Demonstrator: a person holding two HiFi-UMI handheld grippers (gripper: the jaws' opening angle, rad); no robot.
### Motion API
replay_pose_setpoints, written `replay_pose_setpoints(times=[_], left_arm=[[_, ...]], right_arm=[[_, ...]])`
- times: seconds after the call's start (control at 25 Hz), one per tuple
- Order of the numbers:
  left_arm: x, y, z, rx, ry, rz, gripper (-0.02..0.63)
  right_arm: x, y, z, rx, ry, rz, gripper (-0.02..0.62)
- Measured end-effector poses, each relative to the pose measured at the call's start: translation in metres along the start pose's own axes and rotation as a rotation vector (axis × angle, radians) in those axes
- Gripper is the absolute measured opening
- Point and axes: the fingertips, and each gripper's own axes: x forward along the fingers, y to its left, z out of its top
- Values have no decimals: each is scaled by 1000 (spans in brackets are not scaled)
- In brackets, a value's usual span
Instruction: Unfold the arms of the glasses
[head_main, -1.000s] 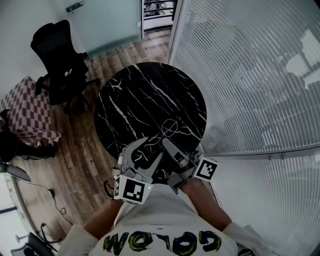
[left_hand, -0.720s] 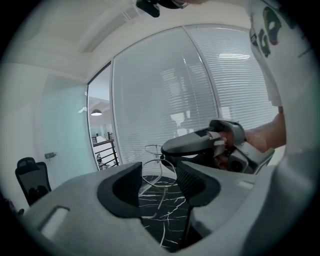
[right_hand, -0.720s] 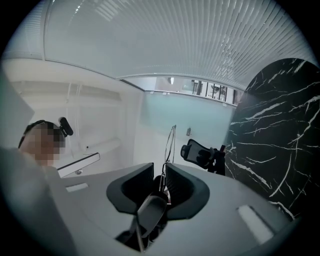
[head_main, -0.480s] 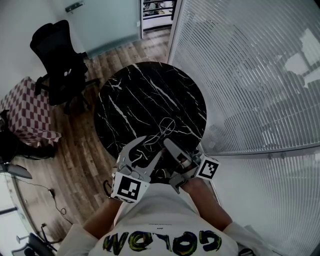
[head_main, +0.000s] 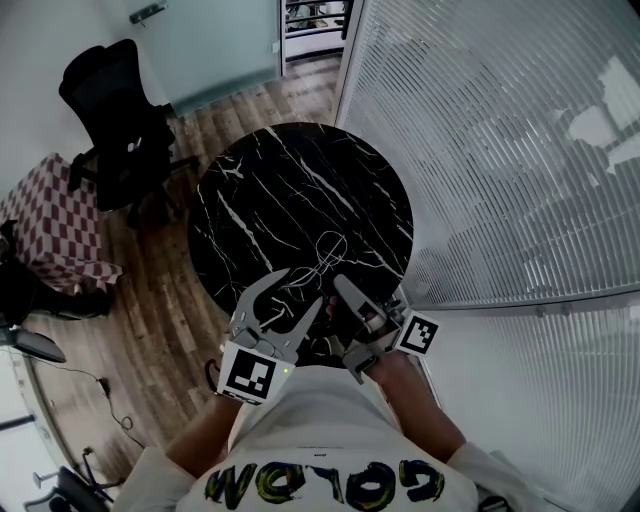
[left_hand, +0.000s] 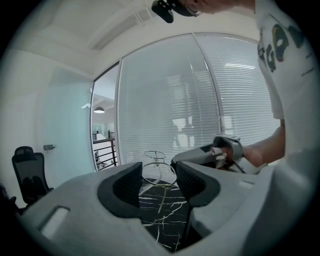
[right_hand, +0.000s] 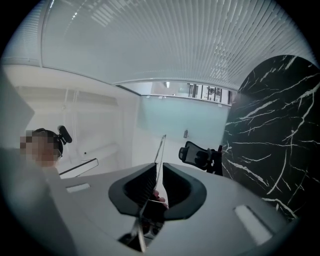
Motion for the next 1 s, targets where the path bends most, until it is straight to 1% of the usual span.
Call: replay_pose_setpoints(times=[0.12, 0.24, 0.32, 0.44, 0.6, 0.8, 1.0], left_arm=[[-1, -1, 4, -1, -10, -11, 219], [-3, -2, 9, -9, -21, -26, 219], [-5, -3, 11, -22, -28, -34, 219], [-7, -6, 12, -58, -47, -47, 219], [-6, -7, 11, -102, -58, -64, 219], [-5, -9, 11, -116, -55, -78, 219], [-4, -8, 11, -141, -53, -85, 219]], right_arm=[[3, -7, -4, -2, 14, -11, 20], [8, -5, -4, 1, 18, 3, 26], [11, -2, -3, 21, 14, 28, 31], [12, 2, -5, 78, 11, 88, 38], [14, 7, -7, 100, 20, 140, 38], [15, 10, -6, 112, 18, 177, 34], [16, 13, -6, 105, 18, 190, 21]])
